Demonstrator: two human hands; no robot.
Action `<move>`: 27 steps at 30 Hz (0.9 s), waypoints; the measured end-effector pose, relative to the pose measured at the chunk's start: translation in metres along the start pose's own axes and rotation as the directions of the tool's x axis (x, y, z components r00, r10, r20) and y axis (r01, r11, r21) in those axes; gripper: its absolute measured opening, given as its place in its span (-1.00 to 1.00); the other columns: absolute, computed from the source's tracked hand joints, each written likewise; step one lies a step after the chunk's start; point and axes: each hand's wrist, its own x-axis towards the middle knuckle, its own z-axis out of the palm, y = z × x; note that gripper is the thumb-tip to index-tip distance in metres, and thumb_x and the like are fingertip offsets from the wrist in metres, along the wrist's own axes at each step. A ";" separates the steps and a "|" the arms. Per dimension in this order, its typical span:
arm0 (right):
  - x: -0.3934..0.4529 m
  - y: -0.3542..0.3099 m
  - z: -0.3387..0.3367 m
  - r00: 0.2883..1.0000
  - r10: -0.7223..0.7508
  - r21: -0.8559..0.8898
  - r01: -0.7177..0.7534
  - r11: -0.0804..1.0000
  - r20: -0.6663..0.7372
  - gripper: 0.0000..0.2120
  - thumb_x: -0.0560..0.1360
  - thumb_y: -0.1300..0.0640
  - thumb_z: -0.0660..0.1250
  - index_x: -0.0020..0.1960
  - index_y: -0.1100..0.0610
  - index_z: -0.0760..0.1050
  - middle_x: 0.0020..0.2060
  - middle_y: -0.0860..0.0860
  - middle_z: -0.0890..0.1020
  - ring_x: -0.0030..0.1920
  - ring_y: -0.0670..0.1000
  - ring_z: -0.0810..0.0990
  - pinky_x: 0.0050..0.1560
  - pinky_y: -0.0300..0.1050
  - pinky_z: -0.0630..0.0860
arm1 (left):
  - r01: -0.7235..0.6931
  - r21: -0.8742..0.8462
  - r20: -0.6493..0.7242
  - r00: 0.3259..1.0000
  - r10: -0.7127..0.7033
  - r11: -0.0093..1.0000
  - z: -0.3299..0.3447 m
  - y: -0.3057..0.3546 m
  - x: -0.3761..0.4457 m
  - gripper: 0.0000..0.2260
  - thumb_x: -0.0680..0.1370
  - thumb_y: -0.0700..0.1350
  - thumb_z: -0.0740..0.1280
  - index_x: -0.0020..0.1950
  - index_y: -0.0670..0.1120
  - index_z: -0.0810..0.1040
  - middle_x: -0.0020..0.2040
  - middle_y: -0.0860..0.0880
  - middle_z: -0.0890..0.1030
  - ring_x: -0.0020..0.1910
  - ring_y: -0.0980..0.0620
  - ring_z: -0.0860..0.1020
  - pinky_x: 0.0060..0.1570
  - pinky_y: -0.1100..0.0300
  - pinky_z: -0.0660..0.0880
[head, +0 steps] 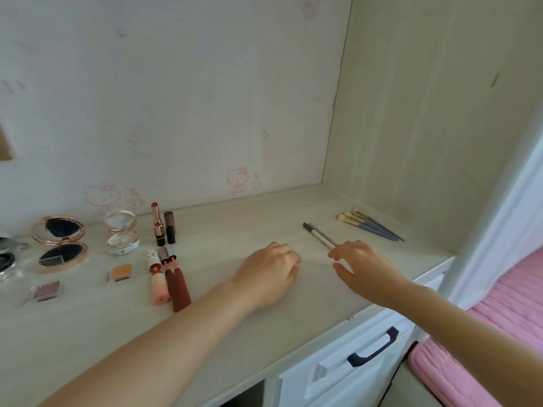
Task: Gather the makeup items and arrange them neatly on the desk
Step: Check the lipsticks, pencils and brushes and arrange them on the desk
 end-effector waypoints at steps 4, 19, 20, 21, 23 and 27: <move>0.010 0.025 -0.002 1.000 0.026 -0.030 -0.027 0.999 -0.018 -0.78 0.58 0.07 0.19 0.17 0.02 0.51 0.03 -0.05 0.58 0.10 -0.01 0.49 0.05 -0.11 0.51 | 0.055 -0.003 0.058 0.997 -0.055 0.998 0.011 0.004 0.045 -0.71 0.62 -0.08 0.12 0.31 -0.07 0.45 0.31 -0.03 0.46 0.33 -0.04 0.35 0.24 0.02 0.40; 0.038 0.035 0.029 0.998 0.020 -0.057 -0.023 0.998 -0.053 -0.75 0.59 0.02 0.13 0.18 0.04 0.50 0.06 -0.03 0.51 0.08 0.02 0.45 0.00 -0.11 0.49 | 0.117 -0.065 0.099 0.989 -0.110 0.991 0.041 -0.040 0.120 -0.55 0.60 -0.28 0.05 0.48 -0.05 0.25 0.44 -0.12 0.31 0.47 -0.07 0.21 0.40 0.08 0.20; 0.039 0.034 0.030 0.998 0.022 -0.046 -0.024 0.999 -0.055 -0.75 0.59 0.02 0.14 0.18 0.04 0.50 0.07 -0.04 0.51 0.07 0.01 0.44 -0.01 -0.12 0.48 | 0.102 -0.069 0.085 0.992 -0.096 0.992 0.041 -0.042 0.120 -0.58 0.60 -0.28 0.05 0.45 -0.05 0.30 0.39 -0.10 0.35 0.43 -0.07 0.25 0.38 0.06 0.26; 0.040 0.033 0.030 0.998 0.027 -0.029 -0.029 0.999 -0.056 -0.75 0.59 0.01 0.15 0.19 0.03 0.50 0.07 -0.04 0.51 0.07 0.00 0.44 -0.01 -0.12 0.48 | 0.089 -0.072 0.066 0.994 -0.084 0.993 0.041 -0.044 0.119 -0.59 0.60 -0.27 0.05 0.43 -0.05 0.32 0.37 -0.08 0.37 0.40 -0.06 0.26 0.35 0.03 0.29; 0.042 0.030 0.029 0.997 0.059 0.015 -0.059 0.998 -0.048 -0.75 0.58 -0.02 0.17 0.19 0.02 0.49 0.07 -0.06 0.50 0.08 -0.01 0.43 0.00 -0.12 0.48 | 0.066 -0.066 0.046 0.997 -0.063 0.996 0.041 -0.047 0.116 -0.60 0.61 -0.26 0.05 0.42 -0.02 0.35 0.32 -0.05 0.37 0.36 -0.05 0.25 0.30 0.00 0.33; 0.042 0.028 0.031 0.994 0.106 0.036 -0.105 0.994 -0.031 -0.77 0.58 -0.04 0.18 0.13 0.03 0.50 0.07 -0.06 0.47 0.09 -0.03 0.40 0.03 -0.10 0.48 | 0.043 -0.012 0.047 0.998 -0.042 0.999 0.037 -0.051 0.111 -0.69 0.62 -0.20 0.10 0.30 -0.02 0.49 0.23 -0.04 0.39 0.28 -0.06 0.26 0.23 -0.02 0.38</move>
